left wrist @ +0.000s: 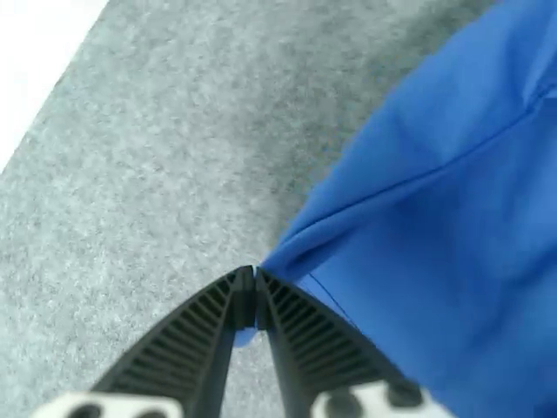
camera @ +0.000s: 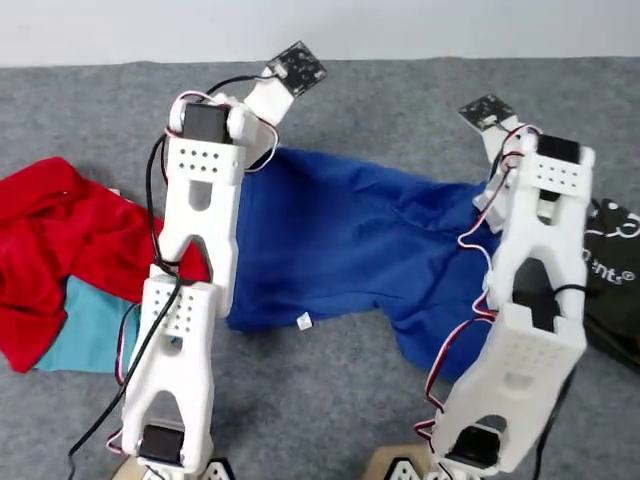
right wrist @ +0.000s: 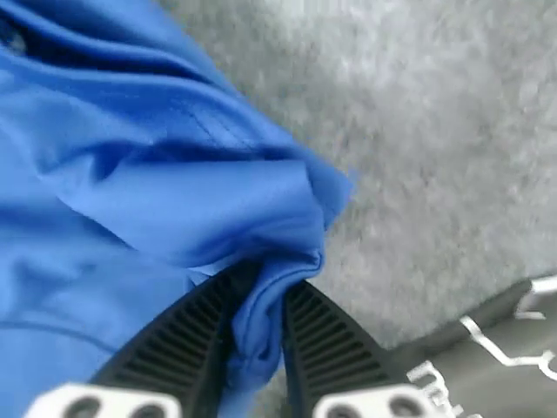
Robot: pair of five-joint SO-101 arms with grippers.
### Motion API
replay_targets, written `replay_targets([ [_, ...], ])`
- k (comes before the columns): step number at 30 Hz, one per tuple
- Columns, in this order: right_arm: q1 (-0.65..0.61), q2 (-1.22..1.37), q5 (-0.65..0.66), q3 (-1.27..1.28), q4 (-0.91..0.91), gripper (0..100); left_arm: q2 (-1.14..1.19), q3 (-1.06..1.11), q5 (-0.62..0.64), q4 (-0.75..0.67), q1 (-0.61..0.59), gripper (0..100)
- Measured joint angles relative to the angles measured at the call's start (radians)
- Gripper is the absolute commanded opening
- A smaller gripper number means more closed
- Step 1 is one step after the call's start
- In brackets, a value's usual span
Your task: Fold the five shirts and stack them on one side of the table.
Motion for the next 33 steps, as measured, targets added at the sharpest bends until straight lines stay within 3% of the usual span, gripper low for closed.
replay_targets([
  [13, 0.043, -0.124, 0.107, 0.0, 0.126, 1.0, -0.508, 0.683, -0.198, 0.0, 0.075, 0],
  [28, 0.052, -0.247, 0.207, 0.0, 0.305, 1.2, -0.703, 0.928, -0.215, 0.0, 0.011, 1],
  [33, 0.078, -0.247, 0.207, 0.0, 0.31, 1.3, -0.703, 1.053, -0.238, -0.002, 0.011, 9],
])
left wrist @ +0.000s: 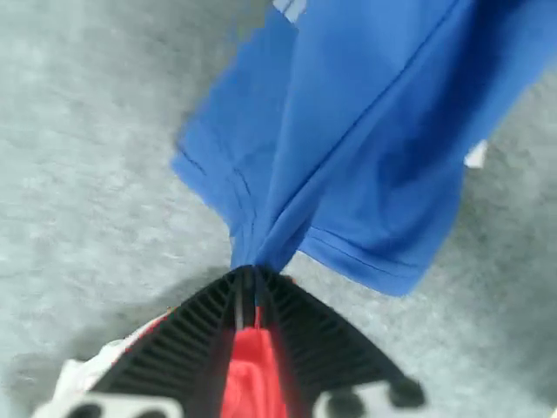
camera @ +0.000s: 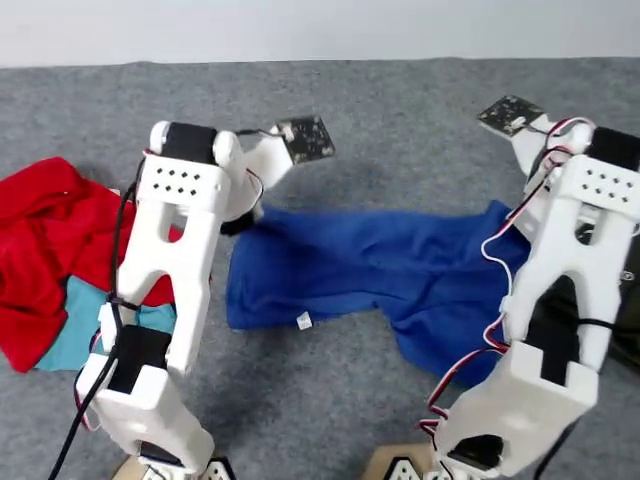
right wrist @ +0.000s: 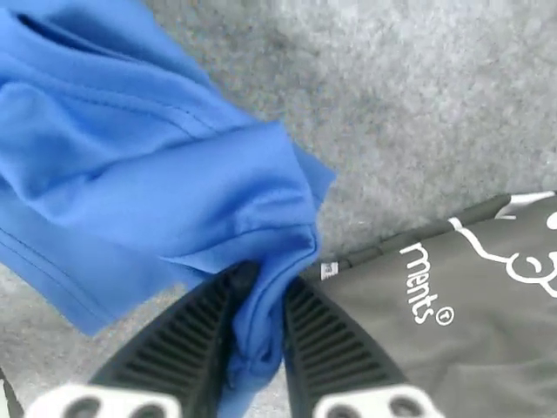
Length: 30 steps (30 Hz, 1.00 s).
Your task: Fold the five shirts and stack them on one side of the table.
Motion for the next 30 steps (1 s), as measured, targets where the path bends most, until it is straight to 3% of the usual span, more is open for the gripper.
replay_targets([
  [3, 0.015, 0.002, 0.0, 0.0, 0.012, 4.2, 0.0, 0.035, -0.009, 0.0, 0.0, 10],
  [12, 0.069, 0.002, 0.003, 0.0, 0.058, 31.5, 0.0, 0.029, -0.061, 0.0, -0.031, 13],
  [18, 0.072, -0.109, 0.003, 0.0, 0.058, 31.8, 0.0, -0.068, -0.058, 0.0, -0.061, 12],
  [23, 0.072, -0.206, 0.002, 0.0, 0.058, 31.8, -0.002, -0.141, 0.066, 0.0, -0.064, 9],
  [28, 0.072, -0.264, -0.109, 0.038, 0.058, 30.9, -0.002, -0.147, 0.193, 0.0, -0.064, 1],
  [30, 0.072, -0.298, -0.178, 0.052, 0.058, 25.8, -0.002, -0.147, 0.224, 0.0, -0.064, 0],
])
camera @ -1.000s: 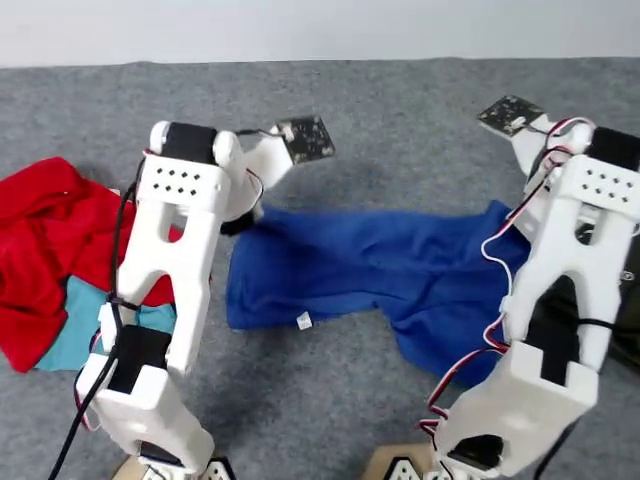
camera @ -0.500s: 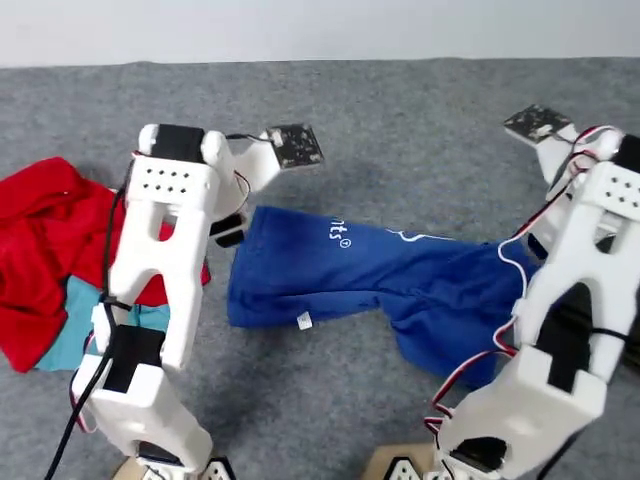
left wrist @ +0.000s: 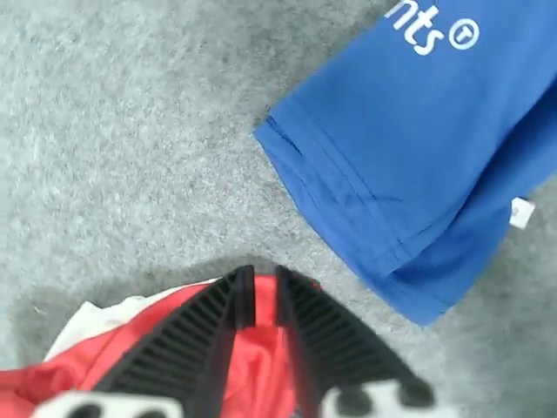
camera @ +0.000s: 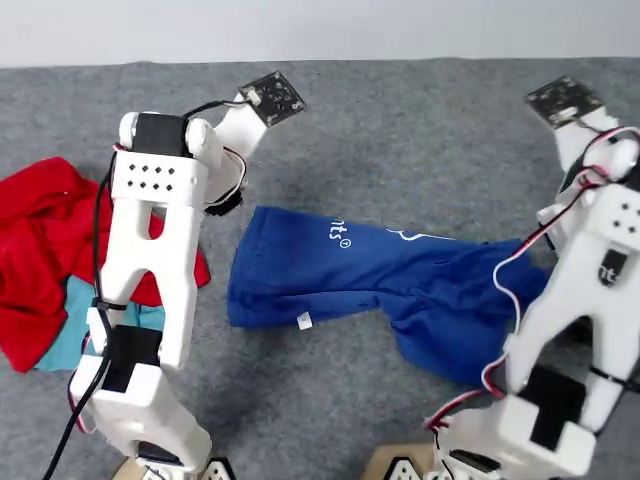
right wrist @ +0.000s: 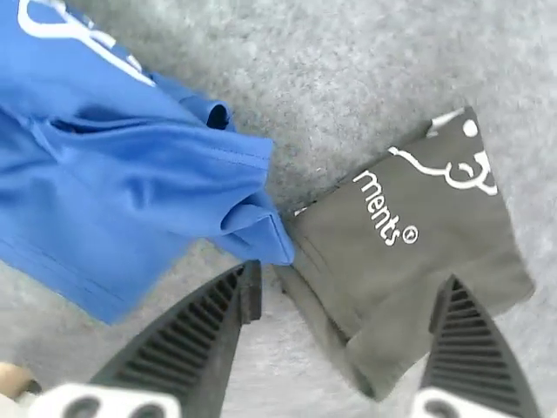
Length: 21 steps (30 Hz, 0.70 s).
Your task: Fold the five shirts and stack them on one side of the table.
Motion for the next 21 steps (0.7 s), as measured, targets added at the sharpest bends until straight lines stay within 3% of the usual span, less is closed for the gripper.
replay_targets([
  [6, 0.0, -0.132, -0.196, 0.077, 0.0, 1.3, 0.037, 0.0, 0.126, -0.068, 0.0, 0],
  [9, 0.0, -0.203, -0.224, 0.141, 0.0, 2.8, 0.123, 0.0, 0.199, -0.115, 0.0, 2],
  [13, 0.0, -0.311, -0.229, 0.258, 0.0, 2.7, 0.241, 0.0, 0.219, -0.143, 0.008, 11],
  [21, -0.002, -0.522, -0.229, 0.471, 0.003, 2.9, 0.423, -0.057, 0.259, -0.152, 0.017, 17],
])
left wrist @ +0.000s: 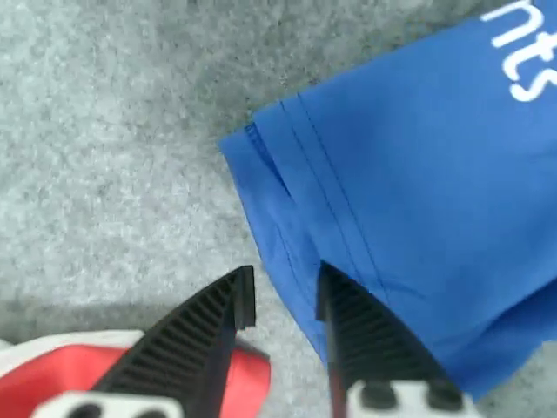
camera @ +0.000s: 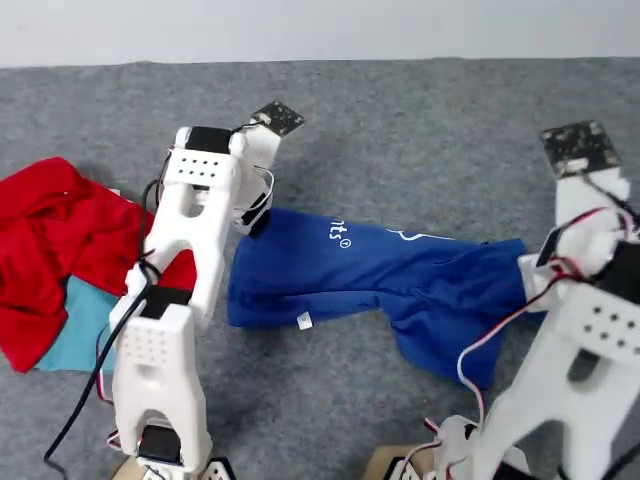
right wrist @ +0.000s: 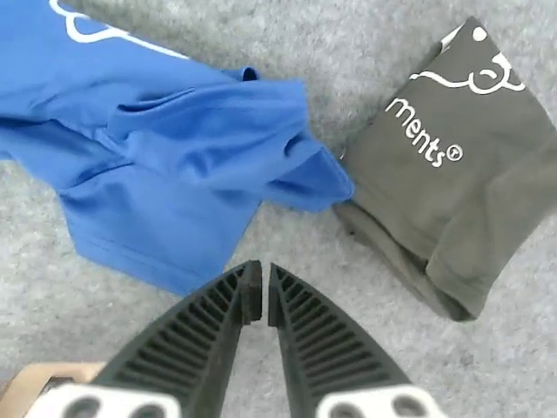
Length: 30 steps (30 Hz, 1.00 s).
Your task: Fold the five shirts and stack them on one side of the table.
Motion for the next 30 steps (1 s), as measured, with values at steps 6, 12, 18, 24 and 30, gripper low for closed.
replay_targets([
  [6, 0.0, -0.107, 0.0, 0.12, 0.0, 2.9, 0.138, -0.112, 0.003, 0.005, 0.0, 18],
  [12, 0.0, -0.175, 0.0, 0.176, 0.0, 3.0, 0.186, -0.241, -0.009, 0.141, 0.0, 18],
  [18, 0.0, -0.221, 0.0, 0.242, 0.0, 3.0, 0.092, -0.143, -0.054, 0.147, 0.0, 17],
  [24, 0.0, -0.256, 0.0, 0.308, 0.0, 3.0, -0.173, 0.193, -0.135, 0.147, 0.0, 17],
  [30, 0.0, -0.265, 0.0, 0.358, 0.0, 3.0, -0.293, 0.451, -0.206, 0.103, 0.0, 18],
])
